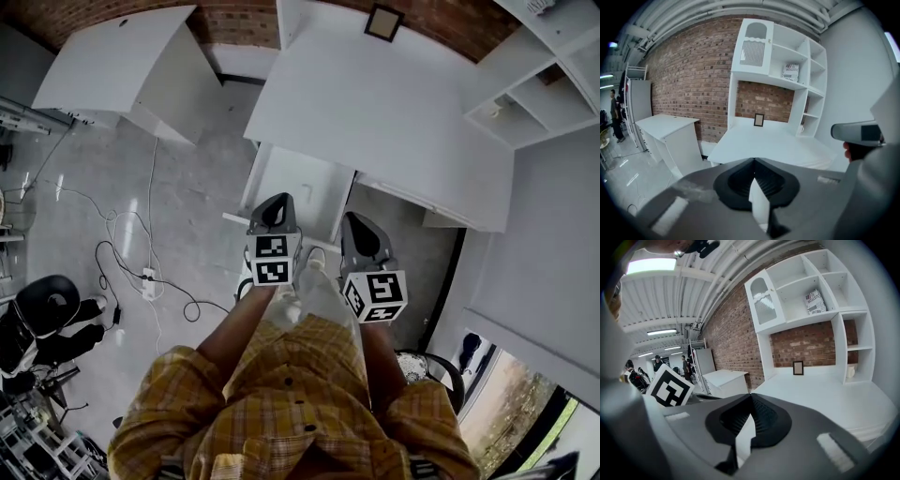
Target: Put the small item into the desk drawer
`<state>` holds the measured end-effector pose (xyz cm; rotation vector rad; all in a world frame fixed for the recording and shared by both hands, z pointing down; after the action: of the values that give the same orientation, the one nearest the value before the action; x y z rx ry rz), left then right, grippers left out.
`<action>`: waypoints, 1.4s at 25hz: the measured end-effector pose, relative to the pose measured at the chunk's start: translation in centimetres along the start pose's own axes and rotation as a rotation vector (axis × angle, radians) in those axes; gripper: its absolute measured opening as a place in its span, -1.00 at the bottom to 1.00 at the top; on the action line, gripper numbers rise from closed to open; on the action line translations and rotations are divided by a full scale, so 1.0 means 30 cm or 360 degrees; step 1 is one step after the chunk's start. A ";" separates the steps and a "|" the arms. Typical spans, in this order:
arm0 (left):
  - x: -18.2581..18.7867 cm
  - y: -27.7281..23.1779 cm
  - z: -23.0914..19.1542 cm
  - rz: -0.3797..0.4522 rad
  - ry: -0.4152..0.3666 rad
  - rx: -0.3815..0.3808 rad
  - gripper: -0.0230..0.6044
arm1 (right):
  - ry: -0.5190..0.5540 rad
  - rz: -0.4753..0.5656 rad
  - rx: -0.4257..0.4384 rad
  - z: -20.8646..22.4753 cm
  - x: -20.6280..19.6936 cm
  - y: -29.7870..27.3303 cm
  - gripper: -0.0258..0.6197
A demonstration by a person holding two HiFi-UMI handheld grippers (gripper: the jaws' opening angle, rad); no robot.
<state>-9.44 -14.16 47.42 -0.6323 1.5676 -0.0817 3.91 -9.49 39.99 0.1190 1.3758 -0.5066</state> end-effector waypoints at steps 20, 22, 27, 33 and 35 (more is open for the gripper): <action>0.227 0.350 0.180 0.0367 -0.0110 -0.0131 -0.91 | 0.0066 0.0217 0.0013 -0.079 0.204 0.196 -0.92; 0.245 0.369 0.186 0.0392 -0.0122 -0.0136 -0.91 | 0.0077 0.0236 0.0012 -0.080 0.220 0.204 -0.92; 0.292 0.394 0.197 0.0466 -0.0143 -0.0157 -0.91 | 0.0096 0.0278 0.0006 -0.071 0.253 0.217 -0.92; 0.309 0.389 0.187 0.0483 -0.0121 -0.0174 -0.91 | 0.0104 0.0309 0.0010 -0.065 0.269 0.209 -0.92; 0.312 0.391 0.184 0.0489 -0.0135 -0.0166 -0.91 | 0.0096 0.0314 0.0005 -0.058 0.270 0.210 -0.92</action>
<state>-7.90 -6.59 33.39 -0.4627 1.5767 0.2554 5.77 -5.48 30.57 0.2718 1.4051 -0.3421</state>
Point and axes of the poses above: the fingertips, and each gripper's own axes: y backward along the fingers, z to its right, x out of its top, the point moved 2 cm from there along y, backward along the fingers, and after that the axes turned 8 degrees about z, right-handed, at the moved point
